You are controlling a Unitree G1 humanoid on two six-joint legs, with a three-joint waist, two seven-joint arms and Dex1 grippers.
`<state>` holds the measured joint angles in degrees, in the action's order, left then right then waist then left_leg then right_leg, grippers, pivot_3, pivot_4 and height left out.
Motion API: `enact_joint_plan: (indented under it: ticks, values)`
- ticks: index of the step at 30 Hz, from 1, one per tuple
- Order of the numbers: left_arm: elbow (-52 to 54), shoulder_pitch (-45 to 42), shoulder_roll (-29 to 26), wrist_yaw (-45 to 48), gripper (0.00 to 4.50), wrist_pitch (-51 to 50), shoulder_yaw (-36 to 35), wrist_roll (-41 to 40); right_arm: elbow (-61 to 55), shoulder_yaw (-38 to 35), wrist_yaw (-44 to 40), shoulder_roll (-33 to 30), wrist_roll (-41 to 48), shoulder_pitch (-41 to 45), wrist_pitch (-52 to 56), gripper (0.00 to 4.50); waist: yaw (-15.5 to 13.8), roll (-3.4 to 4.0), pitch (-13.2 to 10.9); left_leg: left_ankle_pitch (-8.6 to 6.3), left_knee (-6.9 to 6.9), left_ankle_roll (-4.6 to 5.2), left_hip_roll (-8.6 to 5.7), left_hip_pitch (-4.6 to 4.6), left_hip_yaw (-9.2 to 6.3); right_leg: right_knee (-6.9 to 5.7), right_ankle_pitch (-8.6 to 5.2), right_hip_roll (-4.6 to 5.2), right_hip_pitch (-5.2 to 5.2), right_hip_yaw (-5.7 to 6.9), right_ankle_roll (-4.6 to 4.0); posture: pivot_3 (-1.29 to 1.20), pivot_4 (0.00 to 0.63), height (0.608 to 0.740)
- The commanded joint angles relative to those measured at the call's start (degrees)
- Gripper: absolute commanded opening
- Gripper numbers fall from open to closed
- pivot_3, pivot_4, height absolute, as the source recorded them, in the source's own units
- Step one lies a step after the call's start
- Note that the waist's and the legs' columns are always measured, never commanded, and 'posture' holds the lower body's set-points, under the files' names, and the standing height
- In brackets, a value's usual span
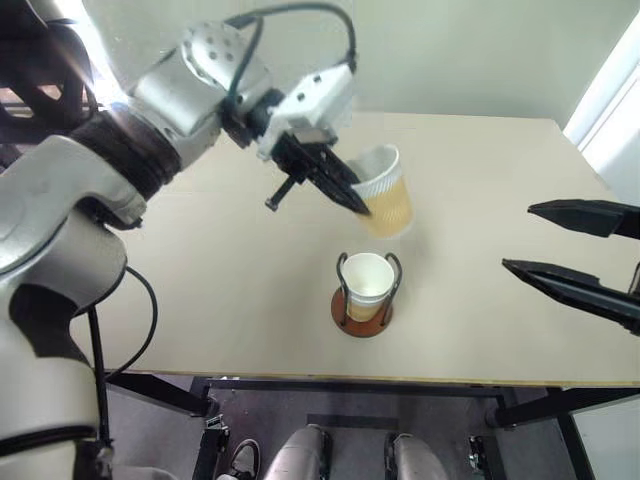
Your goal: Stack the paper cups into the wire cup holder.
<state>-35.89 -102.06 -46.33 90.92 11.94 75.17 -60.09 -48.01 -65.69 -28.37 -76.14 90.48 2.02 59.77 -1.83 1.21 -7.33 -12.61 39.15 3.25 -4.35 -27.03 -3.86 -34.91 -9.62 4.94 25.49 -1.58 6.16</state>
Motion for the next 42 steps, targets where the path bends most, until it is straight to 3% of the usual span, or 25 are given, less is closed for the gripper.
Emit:
enact_joint_plan:
  ticks: [1,7,16,23,34,37,42]
  values:
    - [1.8,-3.1,0.0,1.6,0.02,3.1,4.4,-2.6,-0.4,-3.9,1.8,-0.3,1.6,0.0,0.5,2.70,-0.1,0.00,0.0,0.00,0.03,0.01,0.01,-0.02,-0.08,0.00,-0.01,0.08,-0.01,-0.03,0.02,0.00,0.150,0.740]
    - [-0.3,-5.1,2.3,1.6,0.02,8.7,13.4,-1.9,-0.9,-7.4,4.0,-0.5,4.7,-1.1,2.2,2.70,-0.2,-0.02,0.0,-0.03,0.07,0.06,-0.02,-0.02,-0.09,0.02,-0.03,0.14,-0.09,0.00,0.07,0.00,0.150,0.740]
    - [-1.3,-6.9,4.7,1.6,0.02,13.9,20.8,-2.4,-2.1,-9.3,8.3,-0.9,8.8,-2.8,1.8,2.70,-0.2,-0.02,0.0,-0.09,0.08,0.10,-0.03,-0.02,-0.10,0.00,-0.04,0.15,-0.10,0.01,0.06,0.00,0.150,0.740]
    - [-1.7,-7.8,5.4,1.6,0.02,15.9,23.9,-2.9,-2.9,-11.1,10.8,-0.7,11.4,-4.2,1.8,2.70,-0.2,-0.03,0.0,-0.12,0.05,0.11,-0.04,0.01,-0.10,-0.01,-0.04,0.13,-0.11,0.03,0.05,0.00,0.150,0.740]
    - [-2.7,-6.6,7.2,1.6,0.02,15.2,23.0,-3.1,-3.3,-11.5,12.2,-0.7,12.4,-5.4,0.9,2.70,-0.4,-0.02,0.0,-0.30,0.06,0.40,-0.03,0.04,-0.16,-0.04,0.03,0.12,-0.13,0.07,-0.04,0.00,0.150,0.740]
    - [-3.0,-6.6,7.5,1.6,0.59,15.3,23.0,-2.9,-3.2,-11.6,12.2,-0.6,12.3,-5.6,0.9,2.70,-0.4,-0.02,0.0,-0.29,0.08,0.41,-0.03,0.03,-0.16,-0.04,0.04,0.12,-0.13,0.07,-0.06,0.00,0.150,0.740]
    - [-3.2,-6.5,7.4,1.6,2.38,15.8,23.3,-2.5,-3.4,-11.3,12.1,-0.4,12.0,-5.8,0.6,2.70,-0.4,-0.02,0.0,-0.30,0.10,0.41,-0.03,0.03,-0.16,-0.04,0.05,0.13,-0.13,0.06,-0.06,0.00,0.150,0.740]
